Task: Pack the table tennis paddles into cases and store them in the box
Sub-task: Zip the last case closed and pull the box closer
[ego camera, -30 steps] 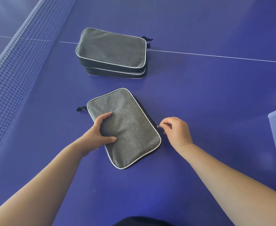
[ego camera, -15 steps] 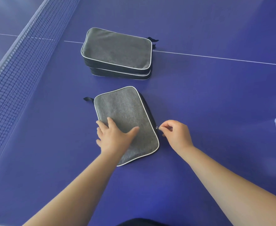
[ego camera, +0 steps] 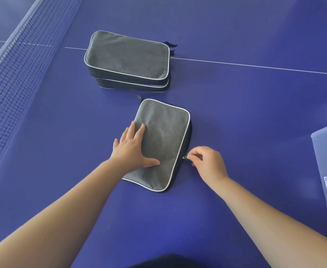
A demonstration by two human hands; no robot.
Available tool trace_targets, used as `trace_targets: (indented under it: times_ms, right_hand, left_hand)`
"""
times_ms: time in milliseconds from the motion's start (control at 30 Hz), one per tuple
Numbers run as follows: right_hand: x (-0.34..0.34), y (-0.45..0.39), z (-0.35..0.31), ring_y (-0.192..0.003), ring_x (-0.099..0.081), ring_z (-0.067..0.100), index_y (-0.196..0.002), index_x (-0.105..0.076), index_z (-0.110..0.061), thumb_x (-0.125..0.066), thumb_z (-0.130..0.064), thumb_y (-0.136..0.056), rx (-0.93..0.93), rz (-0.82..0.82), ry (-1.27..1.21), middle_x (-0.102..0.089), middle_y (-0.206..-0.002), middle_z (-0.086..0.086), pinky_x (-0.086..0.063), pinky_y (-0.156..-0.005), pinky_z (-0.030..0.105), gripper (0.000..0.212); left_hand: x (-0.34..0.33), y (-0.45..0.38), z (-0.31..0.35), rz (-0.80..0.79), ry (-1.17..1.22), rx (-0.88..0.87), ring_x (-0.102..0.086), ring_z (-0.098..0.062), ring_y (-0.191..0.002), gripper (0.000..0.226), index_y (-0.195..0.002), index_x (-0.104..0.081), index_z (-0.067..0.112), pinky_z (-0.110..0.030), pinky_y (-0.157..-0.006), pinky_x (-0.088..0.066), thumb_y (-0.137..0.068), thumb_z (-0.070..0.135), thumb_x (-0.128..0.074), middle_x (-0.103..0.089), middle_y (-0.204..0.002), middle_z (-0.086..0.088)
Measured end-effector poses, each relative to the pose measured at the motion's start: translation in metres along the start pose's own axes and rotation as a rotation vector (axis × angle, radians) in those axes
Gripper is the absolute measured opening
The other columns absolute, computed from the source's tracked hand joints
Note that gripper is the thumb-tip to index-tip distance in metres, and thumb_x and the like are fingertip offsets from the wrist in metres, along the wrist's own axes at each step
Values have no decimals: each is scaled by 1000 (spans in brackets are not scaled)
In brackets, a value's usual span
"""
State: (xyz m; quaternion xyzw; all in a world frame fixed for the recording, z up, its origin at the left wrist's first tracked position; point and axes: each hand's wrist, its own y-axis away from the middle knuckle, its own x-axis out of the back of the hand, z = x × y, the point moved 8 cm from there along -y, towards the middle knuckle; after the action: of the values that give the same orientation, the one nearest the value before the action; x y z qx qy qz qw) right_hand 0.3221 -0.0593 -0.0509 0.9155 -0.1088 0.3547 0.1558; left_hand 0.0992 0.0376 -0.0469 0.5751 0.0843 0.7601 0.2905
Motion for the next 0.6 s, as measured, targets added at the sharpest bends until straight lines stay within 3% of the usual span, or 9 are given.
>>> trace_targets:
  times_ms: [233, 367, 433, 500, 600]
  right_hand:
    - [26, 2, 26, -68, -67, 6, -79, -66, -24, -62, -17, -91, -134, 82, -66, -66, -82, -12, -55, -70, 34, 14]
    - [36, 5, 37, -67, -68, 7, -79, -66, -24, -61, -18, -91, -159, 86, -52, -66, -85, -12, -55, -69, 35, 15]
    - [36, 6, 36, -68, -67, 7, -79, -66, -24, -61, -18, -91, -153, 87, -44, -66, -85, -12, -55, -68, 35, 15]
    - [35, 8, 35, -68, -67, 7, -79, -66, -24, -61, -18, -92, -146, 89, -37, -66, -84, -13, -55, -68, 34, 14]
    - [33, 8, 37, -69, -67, 8, -81, -67, -24, -62, -19, -92, -145, 86, -40, -65, -83, -13, -56, -68, 34, 13]
  left_hand:
    - [8, -7, 12, -139, -245, -205, 10, -18, -151, 129, -153, 6, 42, -55, -120, -1, -60, 66, -79, 13, -162, 15]
    - [8, -7, 15, -200, -318, -203, 15, -18, -150, 124, -153, 7, 44, -55, -119, 3, -65, 57, -80, 17, -161, 14]
    - [6, -3, 23, -152, -236, -145, 11, -21, -151, 113, -155, 2, 37, -53, -120, 2, -73, 56, -74, 13, -163, 3]
    - [3, 2, 32, -3, -89, -18, 4, -26, -151, 100, -156, -4, 26, -50, -121, -2, -83, 61, -62, 7, -164, -9]
    - [-11, 10, 38, 179, 50, 184, 8, -30, -150, 104, -156, -3, 16, -49, -121, 1, -82, 72, -50, 7, -163, -16]
